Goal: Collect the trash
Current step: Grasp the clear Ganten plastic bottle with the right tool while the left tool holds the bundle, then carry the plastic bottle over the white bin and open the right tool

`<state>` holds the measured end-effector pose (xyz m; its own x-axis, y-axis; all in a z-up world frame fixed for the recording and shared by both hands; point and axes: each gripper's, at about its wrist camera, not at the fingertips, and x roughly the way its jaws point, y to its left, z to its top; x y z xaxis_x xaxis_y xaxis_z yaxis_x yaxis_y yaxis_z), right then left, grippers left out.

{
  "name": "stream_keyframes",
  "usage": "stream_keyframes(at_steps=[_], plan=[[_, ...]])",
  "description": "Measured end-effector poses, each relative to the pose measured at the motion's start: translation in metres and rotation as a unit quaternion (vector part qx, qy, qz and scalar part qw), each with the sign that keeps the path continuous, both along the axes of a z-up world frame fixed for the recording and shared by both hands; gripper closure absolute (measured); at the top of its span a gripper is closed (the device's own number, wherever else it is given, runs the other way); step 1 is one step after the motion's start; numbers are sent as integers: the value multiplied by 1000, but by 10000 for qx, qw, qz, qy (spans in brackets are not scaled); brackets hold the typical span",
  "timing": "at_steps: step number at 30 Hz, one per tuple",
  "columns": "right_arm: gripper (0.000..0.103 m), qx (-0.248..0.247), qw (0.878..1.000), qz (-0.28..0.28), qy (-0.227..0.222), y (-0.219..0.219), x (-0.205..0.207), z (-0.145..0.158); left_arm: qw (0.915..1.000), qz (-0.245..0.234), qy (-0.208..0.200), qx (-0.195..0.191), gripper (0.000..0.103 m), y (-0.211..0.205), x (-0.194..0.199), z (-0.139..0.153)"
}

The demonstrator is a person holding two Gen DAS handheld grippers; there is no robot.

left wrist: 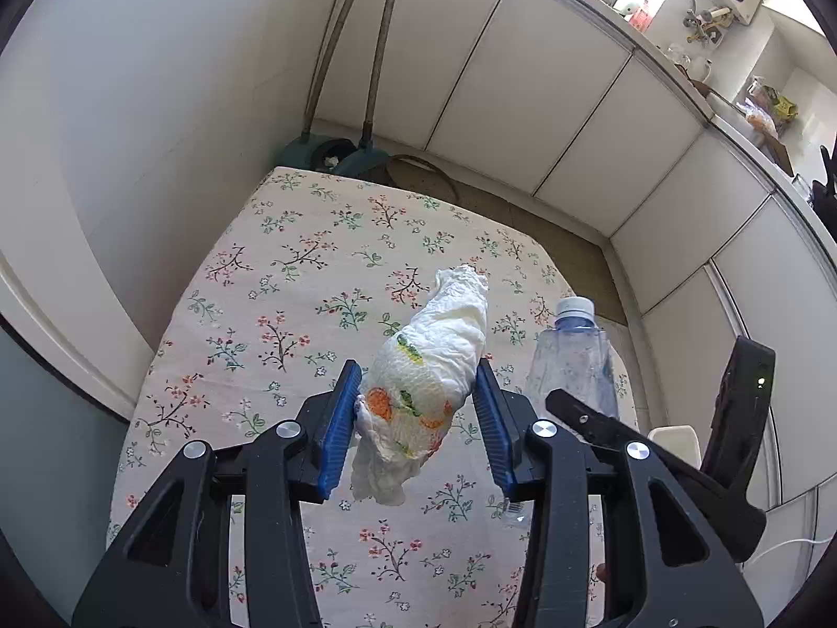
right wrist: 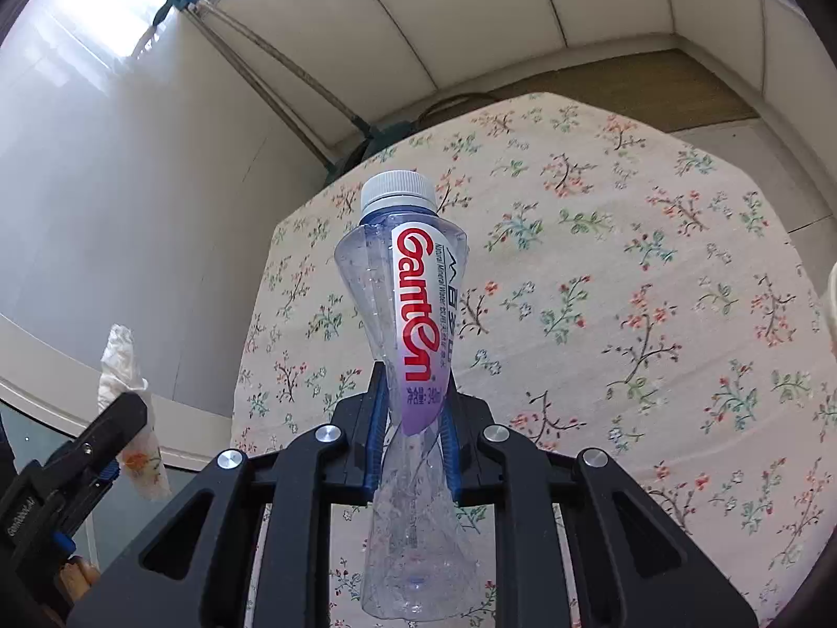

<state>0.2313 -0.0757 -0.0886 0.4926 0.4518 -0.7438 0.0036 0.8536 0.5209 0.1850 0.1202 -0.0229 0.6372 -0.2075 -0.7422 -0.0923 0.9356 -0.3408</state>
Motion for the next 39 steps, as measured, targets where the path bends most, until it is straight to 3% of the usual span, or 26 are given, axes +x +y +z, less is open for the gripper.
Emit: stream_keyframes(at_steps=[13, 18, 23, 24, 25, 26, 28, 30, 32, 39], plan=[[84, -348, 9903, -1142, -714, -132, -24, 56, 9993, -359, -62, -33, 62, -47, 4, 1], [84, -773, 9768, -1788, -890, -193, -40, 65, 9985, -540, -52, 10, 62, -73, 8, -2], [84, -1655, 9496, -2439, -1068, -243, -57, 69, 9973, -736, -73, 42, 62, -101, 8, -6], [80, -1774, 9445, -2537, -1100, -250, -60, 69, 9967, -800, -92, 34, 62, -109, 8, -7], [70, -1902, 9386, -2650, -1124, -259, -64, 68, 9963, -857, -103, 27, 62, -115, 8, -8], [48, -1971, 9349, -2730, -1122, -267, -67, 68, 9957, -914, -115, 27, 62, -122, 8, -8], [30, -2010, 9270, -2953, -1145, -286, -76, 68, 9944, -1048, -145, 45, 62, -139, 7, -10], [29, -2089, 9182, -3138, -1217, -301, -87, 73, 9928, -1184, -174, 67, 62, -157, 7, -12], [20, -2172, 9105, -3284, -1266, -317, -96, 75, 9909, -1323, -212, 87, 62, -174, 5, -14], [14, -2438, 8899, -3644, -1259, -356, -125, 79, 9830, -1815, -275, 82, 62, -239, 2, -21]])
